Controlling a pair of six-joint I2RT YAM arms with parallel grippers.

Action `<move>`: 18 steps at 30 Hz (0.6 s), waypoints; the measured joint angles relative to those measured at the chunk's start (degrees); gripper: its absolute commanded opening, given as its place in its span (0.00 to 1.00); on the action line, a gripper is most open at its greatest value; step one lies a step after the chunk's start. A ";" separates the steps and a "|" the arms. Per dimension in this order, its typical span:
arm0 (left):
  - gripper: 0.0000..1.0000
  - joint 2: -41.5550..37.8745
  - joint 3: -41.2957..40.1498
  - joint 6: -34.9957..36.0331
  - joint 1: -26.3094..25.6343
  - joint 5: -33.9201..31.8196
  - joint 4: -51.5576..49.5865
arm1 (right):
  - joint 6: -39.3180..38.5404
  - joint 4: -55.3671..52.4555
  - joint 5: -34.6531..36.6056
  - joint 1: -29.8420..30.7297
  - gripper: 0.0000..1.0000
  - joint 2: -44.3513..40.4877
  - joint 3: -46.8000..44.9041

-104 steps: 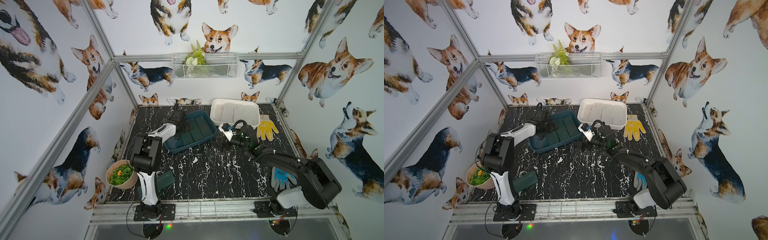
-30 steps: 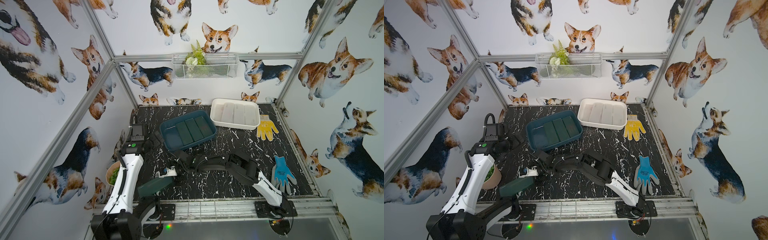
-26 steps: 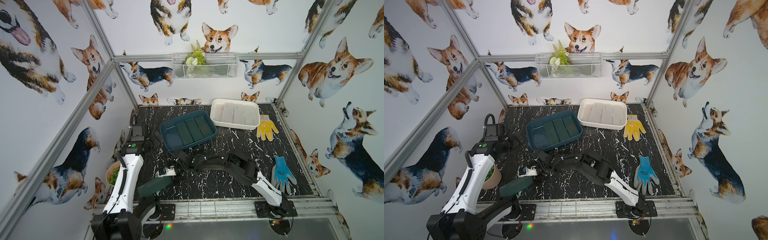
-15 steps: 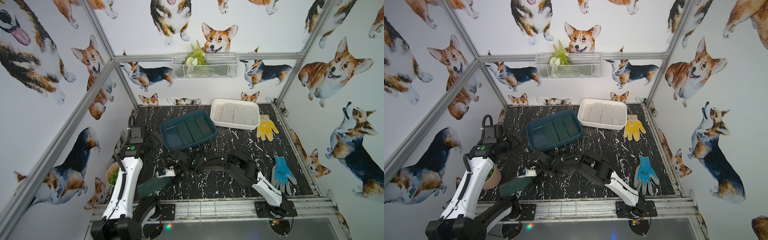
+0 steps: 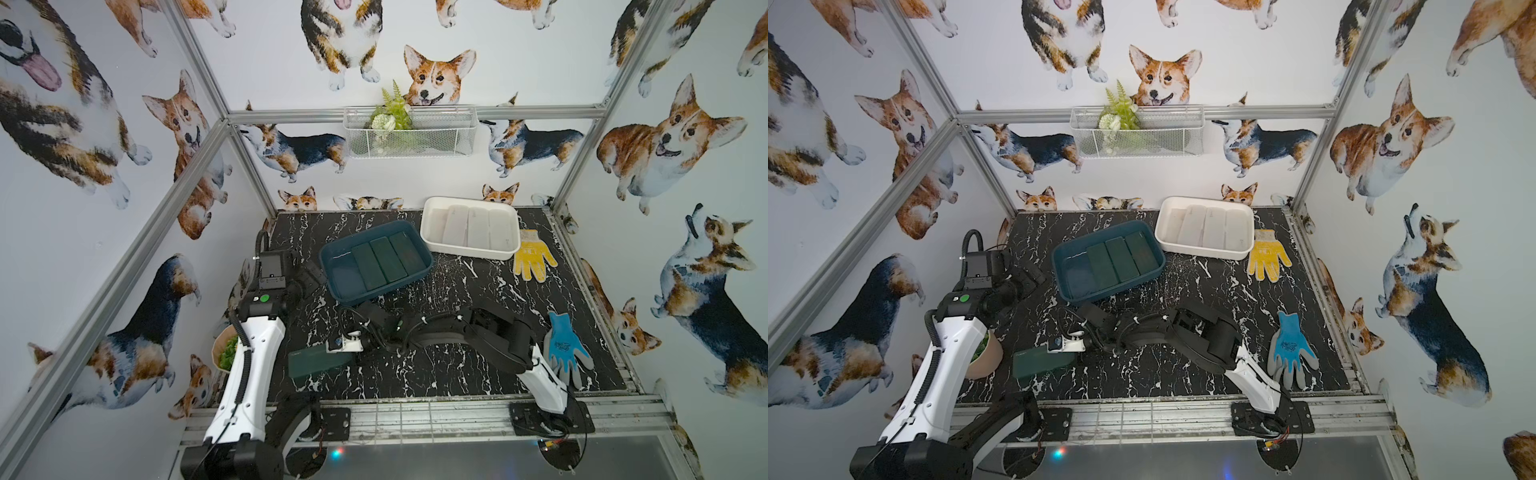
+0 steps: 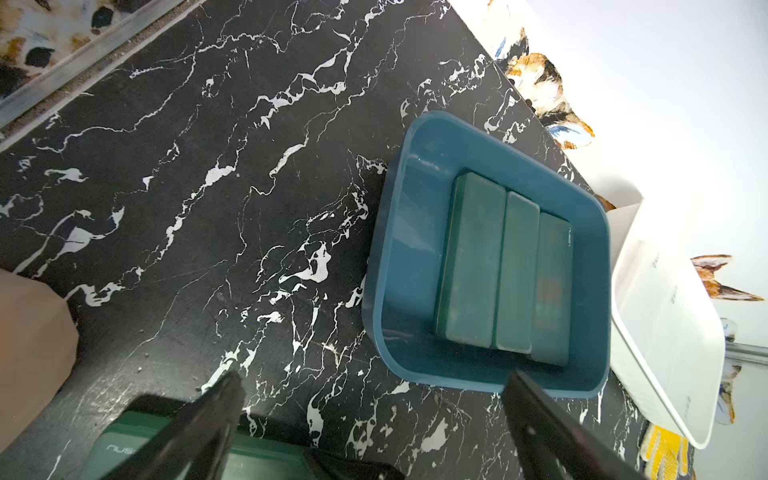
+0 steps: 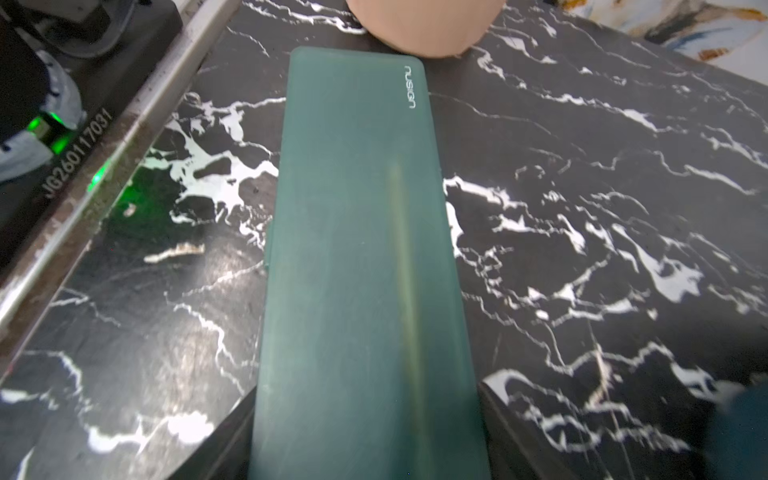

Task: Place the pencil cases by color into the storage box
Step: Pick up the pencil case from the center of the board.

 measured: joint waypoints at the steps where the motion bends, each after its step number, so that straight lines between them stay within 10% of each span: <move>1: 1.00 0.09 0.02 -0.07 0.00 -0.02 0.07 | 0.00 -0.13 0.28 0.00 0.73 -0.55 -0.50; 18: 1.00 2.19 4.00 -0.79 0.00 0.50 2.36 | -0.79 -1.27 4.04 -0.66 0.71 -8.59 -7.74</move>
